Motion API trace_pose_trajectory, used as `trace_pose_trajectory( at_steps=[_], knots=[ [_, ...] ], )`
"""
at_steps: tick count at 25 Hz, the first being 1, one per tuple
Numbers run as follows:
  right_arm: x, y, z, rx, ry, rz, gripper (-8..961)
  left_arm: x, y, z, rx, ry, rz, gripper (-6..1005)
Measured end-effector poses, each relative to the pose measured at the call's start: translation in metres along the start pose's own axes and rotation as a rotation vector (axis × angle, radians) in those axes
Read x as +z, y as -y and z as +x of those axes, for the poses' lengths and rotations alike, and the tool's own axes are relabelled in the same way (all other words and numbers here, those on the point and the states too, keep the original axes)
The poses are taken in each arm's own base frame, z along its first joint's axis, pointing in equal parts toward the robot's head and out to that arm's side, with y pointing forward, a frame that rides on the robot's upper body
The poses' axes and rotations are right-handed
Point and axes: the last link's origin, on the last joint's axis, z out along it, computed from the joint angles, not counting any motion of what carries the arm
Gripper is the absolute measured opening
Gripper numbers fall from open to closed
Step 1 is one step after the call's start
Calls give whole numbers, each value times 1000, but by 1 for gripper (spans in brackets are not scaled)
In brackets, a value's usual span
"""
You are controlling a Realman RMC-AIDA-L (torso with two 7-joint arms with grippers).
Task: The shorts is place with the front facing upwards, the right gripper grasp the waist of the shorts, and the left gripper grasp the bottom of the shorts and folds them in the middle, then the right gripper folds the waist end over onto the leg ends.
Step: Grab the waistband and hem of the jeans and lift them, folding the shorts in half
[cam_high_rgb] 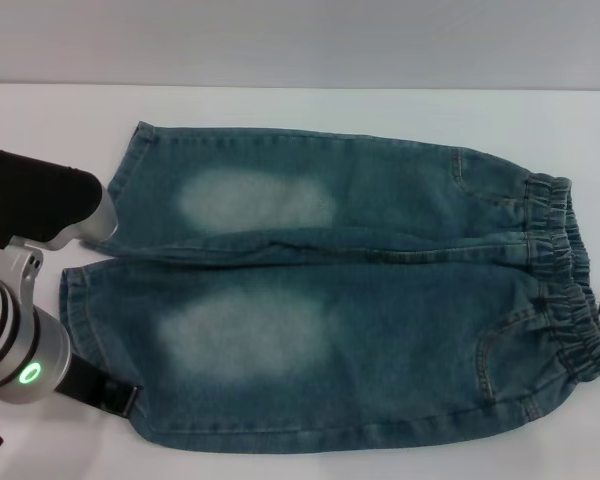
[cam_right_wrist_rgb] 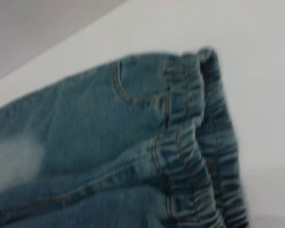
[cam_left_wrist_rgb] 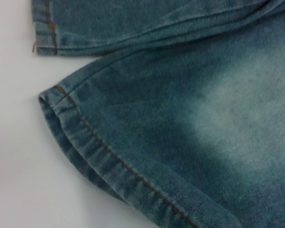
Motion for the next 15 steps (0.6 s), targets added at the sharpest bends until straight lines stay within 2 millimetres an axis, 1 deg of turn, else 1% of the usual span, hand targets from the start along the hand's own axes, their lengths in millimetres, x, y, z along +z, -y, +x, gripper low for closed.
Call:
trace_pose_trajectory(
  at_steps=[3,9,14,15],
  knots=[
    [-4,-2,-2,-29,14,8,431,1,0,0,1,4,0,91],
    [6,-2,4,-41,-26,12,433,1,0,0,0,6,-3,92],
    [6,2,4,-36,-30,30,520,2,0,0,1,8,-3,92],
    [6,3,4,-32,-29,32,521,2,0,0,0,9,-3,92]
  ],
)
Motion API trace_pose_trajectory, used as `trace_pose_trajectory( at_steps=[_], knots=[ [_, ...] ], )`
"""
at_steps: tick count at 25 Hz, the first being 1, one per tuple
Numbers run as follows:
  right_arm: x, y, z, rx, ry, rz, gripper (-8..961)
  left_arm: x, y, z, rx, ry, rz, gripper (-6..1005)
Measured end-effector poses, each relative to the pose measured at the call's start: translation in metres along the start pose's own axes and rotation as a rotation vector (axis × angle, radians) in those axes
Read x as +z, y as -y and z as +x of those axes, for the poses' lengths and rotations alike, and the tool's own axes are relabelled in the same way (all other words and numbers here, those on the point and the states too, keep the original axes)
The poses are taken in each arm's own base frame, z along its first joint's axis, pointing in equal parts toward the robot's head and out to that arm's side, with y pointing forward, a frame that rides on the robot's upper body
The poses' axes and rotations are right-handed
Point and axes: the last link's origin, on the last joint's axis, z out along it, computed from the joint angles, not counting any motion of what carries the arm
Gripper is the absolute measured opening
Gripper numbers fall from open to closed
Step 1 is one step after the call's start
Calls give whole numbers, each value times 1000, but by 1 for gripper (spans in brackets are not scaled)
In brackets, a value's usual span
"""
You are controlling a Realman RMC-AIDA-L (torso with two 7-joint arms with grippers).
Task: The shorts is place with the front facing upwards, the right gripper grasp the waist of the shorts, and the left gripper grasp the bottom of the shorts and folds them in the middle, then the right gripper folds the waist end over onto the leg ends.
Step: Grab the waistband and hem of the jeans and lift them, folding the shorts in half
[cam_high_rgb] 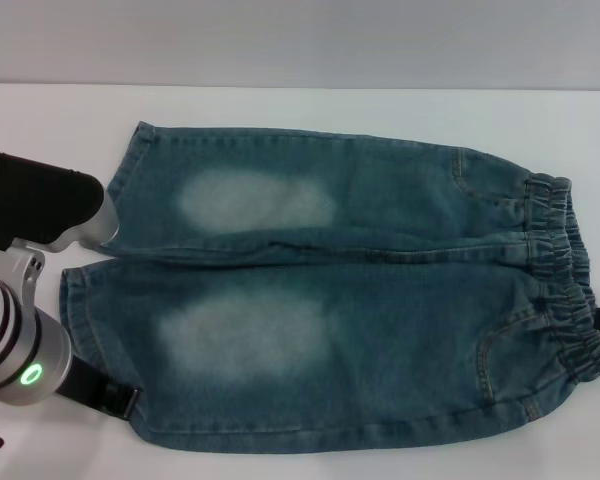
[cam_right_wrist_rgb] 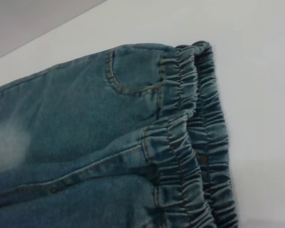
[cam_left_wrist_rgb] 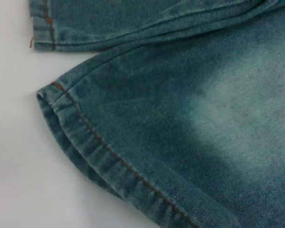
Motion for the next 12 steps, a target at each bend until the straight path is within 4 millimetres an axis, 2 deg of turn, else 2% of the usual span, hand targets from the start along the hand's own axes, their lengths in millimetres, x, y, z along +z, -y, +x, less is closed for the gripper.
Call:
trace_pose_trajectory(
  at_steps=[12],
  knots=[
    [5,3,4,18,-22,0,524,0,0,2,4,-2,1,92]
  ],
)
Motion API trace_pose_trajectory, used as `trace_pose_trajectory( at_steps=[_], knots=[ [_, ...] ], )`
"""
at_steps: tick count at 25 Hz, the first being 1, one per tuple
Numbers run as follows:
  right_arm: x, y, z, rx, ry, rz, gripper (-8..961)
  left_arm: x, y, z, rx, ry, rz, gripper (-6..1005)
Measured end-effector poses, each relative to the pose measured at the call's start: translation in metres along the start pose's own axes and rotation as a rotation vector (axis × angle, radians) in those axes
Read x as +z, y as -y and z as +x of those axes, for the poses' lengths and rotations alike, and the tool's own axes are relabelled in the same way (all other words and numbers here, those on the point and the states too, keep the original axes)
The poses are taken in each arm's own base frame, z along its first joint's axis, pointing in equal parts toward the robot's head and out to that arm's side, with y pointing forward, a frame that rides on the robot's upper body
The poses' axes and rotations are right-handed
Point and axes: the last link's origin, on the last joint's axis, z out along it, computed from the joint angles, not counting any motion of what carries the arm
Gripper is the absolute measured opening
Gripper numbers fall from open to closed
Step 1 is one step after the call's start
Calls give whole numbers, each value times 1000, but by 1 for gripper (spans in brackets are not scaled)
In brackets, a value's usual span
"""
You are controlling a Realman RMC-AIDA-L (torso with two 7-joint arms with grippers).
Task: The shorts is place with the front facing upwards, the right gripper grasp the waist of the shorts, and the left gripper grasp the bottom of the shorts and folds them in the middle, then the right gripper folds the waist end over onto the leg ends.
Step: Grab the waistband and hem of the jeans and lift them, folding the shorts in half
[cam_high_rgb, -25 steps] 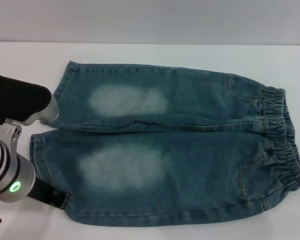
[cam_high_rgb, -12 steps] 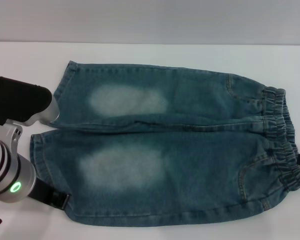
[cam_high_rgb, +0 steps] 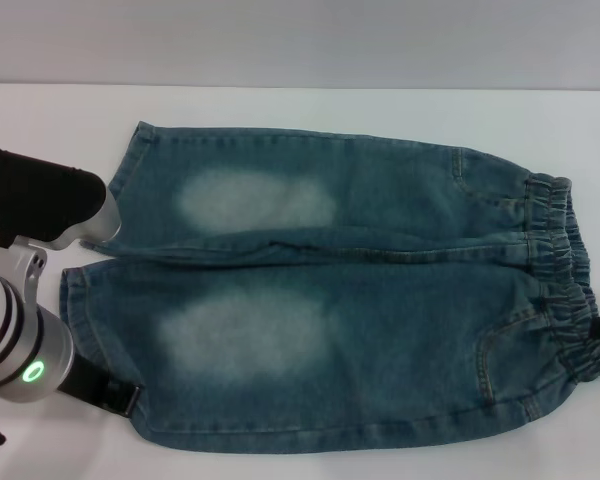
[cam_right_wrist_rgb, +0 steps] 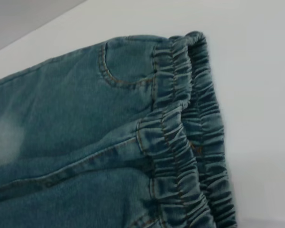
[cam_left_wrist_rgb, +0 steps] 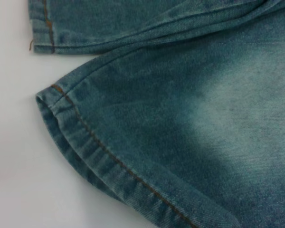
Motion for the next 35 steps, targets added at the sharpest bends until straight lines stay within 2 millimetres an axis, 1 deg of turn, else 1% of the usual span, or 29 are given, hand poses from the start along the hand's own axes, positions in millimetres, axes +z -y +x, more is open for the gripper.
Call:
trace_pose_trajectory(
  at_steps=[8,14,23,31,35],
  knots=[
    [3,-2,0,1,-7,-8,523,1,0,1,4,1,0,92],
    [9,-2,0,5,-24,-17,523,1,-1,2,13,3,-1,92],
    [10,-8,0,-9,-36,-37,504,-1,-2,4,17,-6,-10,92],
    [14,-11,3,-54,-59,-36,290,-2,-2,5,19,-9,-10,92],
    [15,-11,5,-73,-74,-21,138,-2,-2,5,19,-9,-11,92]
  ],
)
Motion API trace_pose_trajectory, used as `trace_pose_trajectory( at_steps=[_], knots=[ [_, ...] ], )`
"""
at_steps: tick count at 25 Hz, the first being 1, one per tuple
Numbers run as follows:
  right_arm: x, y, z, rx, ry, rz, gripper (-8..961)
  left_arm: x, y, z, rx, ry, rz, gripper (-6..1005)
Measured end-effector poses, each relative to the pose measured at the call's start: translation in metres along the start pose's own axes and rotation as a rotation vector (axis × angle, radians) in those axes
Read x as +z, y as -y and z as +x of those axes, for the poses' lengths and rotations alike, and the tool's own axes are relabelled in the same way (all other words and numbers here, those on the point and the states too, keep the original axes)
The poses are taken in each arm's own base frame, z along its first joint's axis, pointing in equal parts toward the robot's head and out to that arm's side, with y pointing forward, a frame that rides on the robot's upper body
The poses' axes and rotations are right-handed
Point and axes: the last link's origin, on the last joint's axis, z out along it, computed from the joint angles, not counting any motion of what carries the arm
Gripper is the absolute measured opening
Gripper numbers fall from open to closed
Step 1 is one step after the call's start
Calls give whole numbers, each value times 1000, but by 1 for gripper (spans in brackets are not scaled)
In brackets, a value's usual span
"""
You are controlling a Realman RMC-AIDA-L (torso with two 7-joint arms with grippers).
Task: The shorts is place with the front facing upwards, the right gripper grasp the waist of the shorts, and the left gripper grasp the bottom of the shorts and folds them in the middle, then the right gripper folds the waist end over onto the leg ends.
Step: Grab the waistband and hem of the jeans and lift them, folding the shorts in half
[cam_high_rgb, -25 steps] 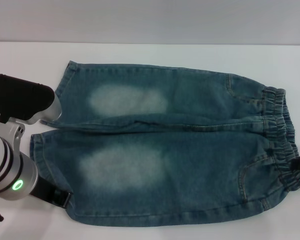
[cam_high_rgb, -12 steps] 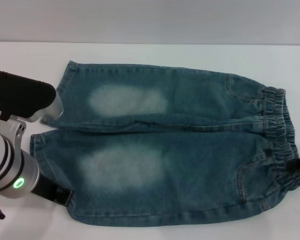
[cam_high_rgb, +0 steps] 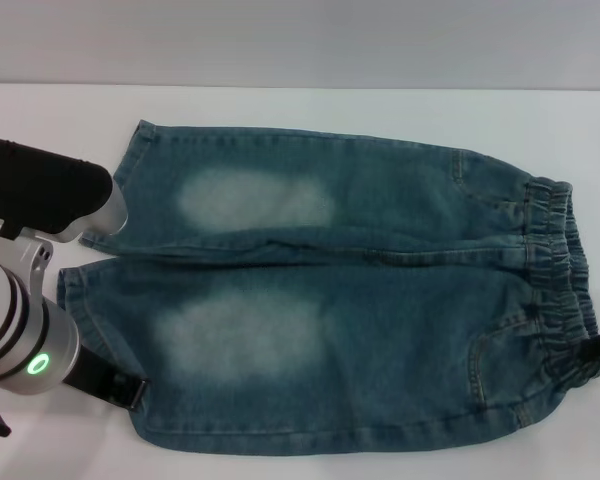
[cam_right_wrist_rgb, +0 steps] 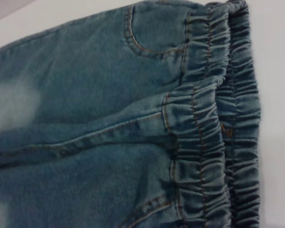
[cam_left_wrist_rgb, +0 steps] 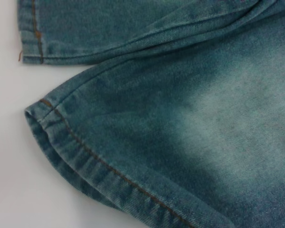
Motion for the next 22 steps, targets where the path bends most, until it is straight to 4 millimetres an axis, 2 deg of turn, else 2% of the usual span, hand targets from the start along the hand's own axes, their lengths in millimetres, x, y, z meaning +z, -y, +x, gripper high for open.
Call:
trace_pose_trajectory(
  at_steps=[6,17,22],
  knots=[
    [-1,-2,-1,-18,1,2,-2,0,0,1,-1,-2,0,92],
    [-13,-8,-18,-47,119,-86,-1,-5,12,12,-20,-75,5,92],
    [-14,-4,-25,2,233,-200,-1,-10,34,28,-60,-224,20,92]
  ],
)
